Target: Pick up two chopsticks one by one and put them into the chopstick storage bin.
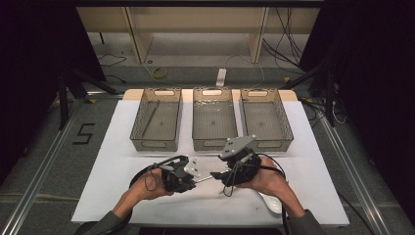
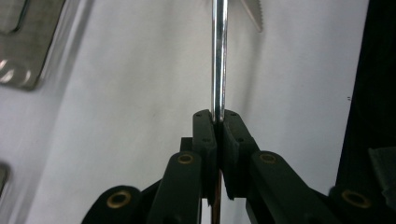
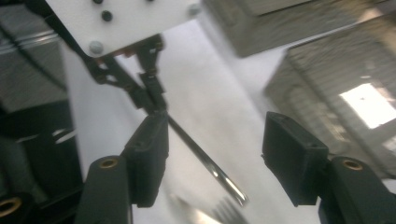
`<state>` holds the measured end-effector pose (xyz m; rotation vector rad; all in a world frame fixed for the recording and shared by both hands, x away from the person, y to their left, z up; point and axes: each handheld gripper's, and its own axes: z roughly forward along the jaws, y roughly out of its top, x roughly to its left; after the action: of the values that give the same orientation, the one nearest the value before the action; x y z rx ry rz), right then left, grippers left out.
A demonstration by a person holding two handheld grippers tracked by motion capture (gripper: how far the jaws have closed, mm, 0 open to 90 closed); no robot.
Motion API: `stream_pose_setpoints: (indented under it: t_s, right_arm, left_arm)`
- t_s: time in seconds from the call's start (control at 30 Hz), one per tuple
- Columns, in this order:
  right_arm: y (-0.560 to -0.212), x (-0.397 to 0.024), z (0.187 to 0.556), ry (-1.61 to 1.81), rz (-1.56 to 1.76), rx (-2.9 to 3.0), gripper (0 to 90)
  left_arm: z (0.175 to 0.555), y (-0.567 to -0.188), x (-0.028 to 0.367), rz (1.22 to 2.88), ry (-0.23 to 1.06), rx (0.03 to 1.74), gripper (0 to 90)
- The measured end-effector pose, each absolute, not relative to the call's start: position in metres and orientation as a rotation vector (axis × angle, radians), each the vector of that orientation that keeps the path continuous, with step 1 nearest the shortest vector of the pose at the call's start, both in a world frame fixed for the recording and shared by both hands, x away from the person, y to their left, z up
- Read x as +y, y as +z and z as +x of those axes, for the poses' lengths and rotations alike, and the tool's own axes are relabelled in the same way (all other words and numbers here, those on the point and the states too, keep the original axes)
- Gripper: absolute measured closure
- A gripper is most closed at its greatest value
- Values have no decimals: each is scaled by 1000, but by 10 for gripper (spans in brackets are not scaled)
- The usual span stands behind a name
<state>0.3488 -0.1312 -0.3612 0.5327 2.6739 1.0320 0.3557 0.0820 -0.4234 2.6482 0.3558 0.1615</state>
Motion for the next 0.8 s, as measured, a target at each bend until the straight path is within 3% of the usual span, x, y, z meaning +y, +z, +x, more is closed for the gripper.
stream_pose_setpoints:
  t_s: [0.37,0.8]
  right_arm:
    - [-363,-158,345,1137,708,2481,345]
    - [-405,-206,337,1223,963,2383,300]
  left_arm:
    - [371,-410,104,2566,166,603,850]
    - [389,-394,134,2425,171,819,850]
